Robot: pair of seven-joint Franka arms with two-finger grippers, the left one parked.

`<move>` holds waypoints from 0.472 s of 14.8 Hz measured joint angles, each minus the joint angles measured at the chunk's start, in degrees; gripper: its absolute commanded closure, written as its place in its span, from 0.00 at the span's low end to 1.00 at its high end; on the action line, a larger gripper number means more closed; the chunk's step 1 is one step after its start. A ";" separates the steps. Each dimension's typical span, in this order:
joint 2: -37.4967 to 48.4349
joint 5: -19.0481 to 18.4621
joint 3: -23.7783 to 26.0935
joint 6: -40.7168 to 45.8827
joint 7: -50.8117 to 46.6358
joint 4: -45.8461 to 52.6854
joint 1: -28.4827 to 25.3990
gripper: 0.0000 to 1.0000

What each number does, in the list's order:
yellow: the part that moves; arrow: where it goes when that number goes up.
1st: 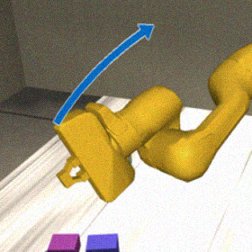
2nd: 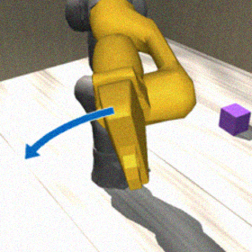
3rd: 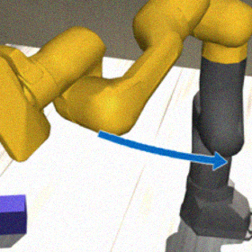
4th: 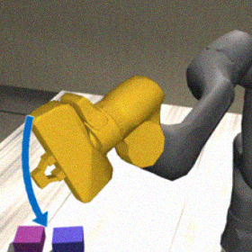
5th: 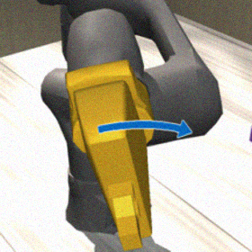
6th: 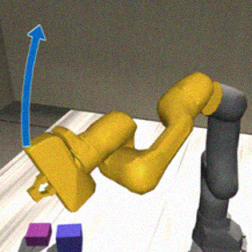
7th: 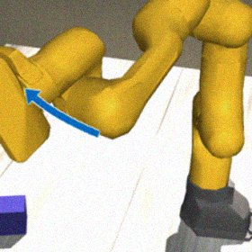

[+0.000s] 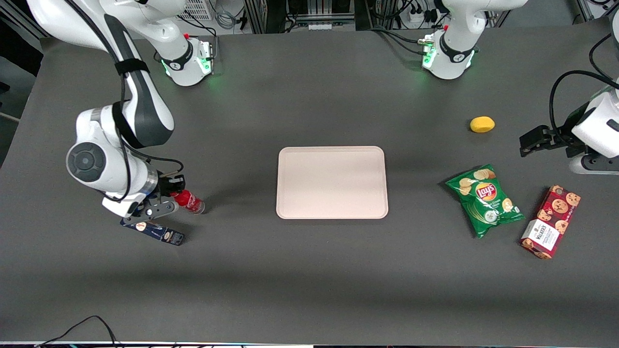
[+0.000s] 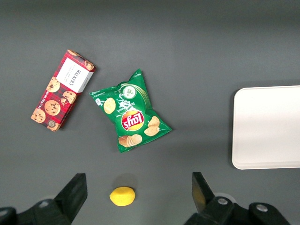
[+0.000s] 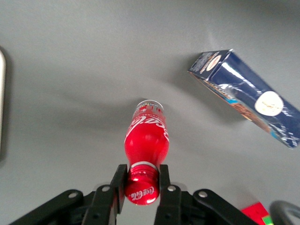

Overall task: Place coke bottle on tray
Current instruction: 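Lift the bottle and carry it over the white tray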

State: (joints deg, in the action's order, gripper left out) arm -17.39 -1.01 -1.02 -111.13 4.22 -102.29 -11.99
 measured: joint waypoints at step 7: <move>0.79 0.02 0.89 15.51 0.04 14.48 -0.22 1.00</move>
State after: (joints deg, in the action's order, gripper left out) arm -16.60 -0.99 -0.14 -95.63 4.26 -87.80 -12.21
